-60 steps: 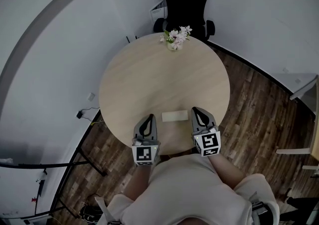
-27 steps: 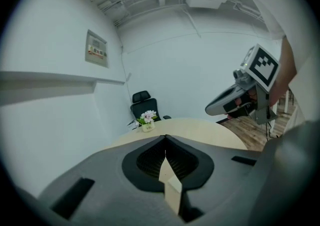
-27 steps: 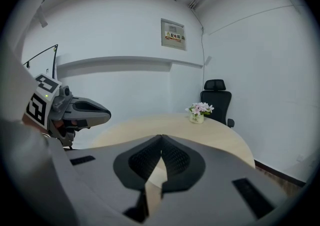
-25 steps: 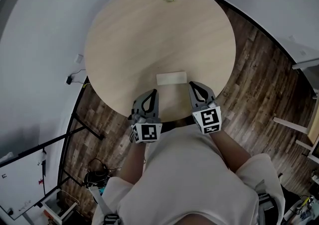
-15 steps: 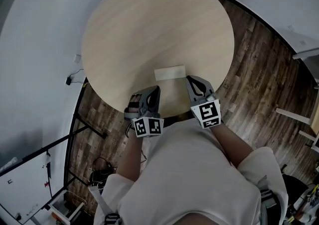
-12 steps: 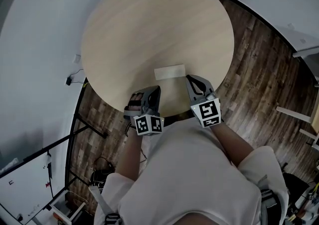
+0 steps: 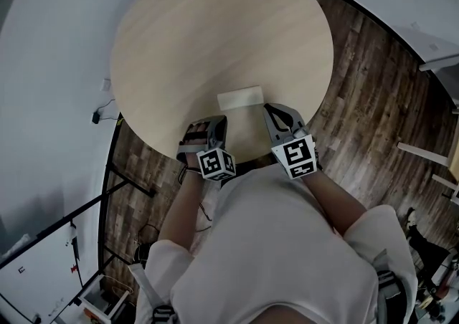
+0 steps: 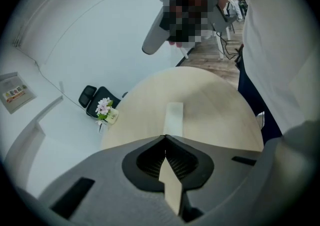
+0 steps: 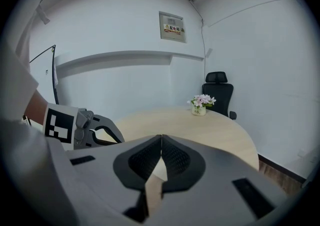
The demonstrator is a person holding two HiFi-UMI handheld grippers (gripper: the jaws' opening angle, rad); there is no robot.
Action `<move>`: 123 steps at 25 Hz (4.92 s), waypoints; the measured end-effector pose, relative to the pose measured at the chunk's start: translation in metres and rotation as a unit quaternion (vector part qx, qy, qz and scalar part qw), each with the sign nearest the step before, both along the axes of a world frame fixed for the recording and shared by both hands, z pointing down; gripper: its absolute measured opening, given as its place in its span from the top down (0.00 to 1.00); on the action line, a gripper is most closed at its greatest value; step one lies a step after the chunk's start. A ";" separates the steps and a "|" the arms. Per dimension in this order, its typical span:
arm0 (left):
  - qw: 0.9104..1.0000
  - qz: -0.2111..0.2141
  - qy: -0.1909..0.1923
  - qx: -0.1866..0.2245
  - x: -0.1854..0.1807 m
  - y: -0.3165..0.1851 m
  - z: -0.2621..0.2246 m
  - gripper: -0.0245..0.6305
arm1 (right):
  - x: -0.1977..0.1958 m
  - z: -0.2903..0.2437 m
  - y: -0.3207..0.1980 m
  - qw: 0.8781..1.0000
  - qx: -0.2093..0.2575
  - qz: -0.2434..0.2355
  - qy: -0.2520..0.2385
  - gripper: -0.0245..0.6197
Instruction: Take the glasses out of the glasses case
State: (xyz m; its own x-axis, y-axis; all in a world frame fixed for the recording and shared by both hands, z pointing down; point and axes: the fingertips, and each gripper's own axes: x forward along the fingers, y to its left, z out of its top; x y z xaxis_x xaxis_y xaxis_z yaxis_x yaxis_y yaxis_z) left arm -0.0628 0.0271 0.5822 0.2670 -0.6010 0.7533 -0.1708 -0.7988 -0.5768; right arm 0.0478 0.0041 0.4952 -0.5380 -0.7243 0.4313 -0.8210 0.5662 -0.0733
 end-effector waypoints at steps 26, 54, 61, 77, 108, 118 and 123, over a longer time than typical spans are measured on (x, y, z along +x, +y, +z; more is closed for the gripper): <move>0.993 0.006 -0.081 -0.083 -0.008 -0.024 0.098 0.95 | 0.009 0.022 -0.018 0.999 -0.036 0.004 0.008 0.94; 0.991 0.017 -0.118 -0.058 -0.011 -0.031 0.116 0.95 | -0.008 0.045 -0.043 0.996 -0.051 -0.038 0.065 0.94; 0.992 0.011 -0.116 -0.056 -0.013 -0.030 0.115 0.95 | -0.028 0.068 -0.039 0.969 -0.015 -0.158 0.191 0.94; 0.993 0.003 -0.100 -0.067 -0.012 -0.031 0.115 0.95 | -0.038 0.140 -0.026 0.870 -0.058 -0.314 0.376 0.94; 0.992 0.000 -0.102 -0.070 -0.011 -0.032 0.115 0.95 | -0.039 0.203 -0.042 0.791 -0.103 -0.409 0.444 0.54; 0.993 -0.006 -0.096 -0.072 -0.012 -0.033 0.115 0.95 | -0.039 0.210 -0.043 0.788 -0.118 -0.415 0.438 0.54; 0.994 -0.006 -0.089 -0.068 -0.014 -0.033 0.114 0.95 | -0.041 0.211 -0.044 0.783 -0.127 -0.421 0.441 0.54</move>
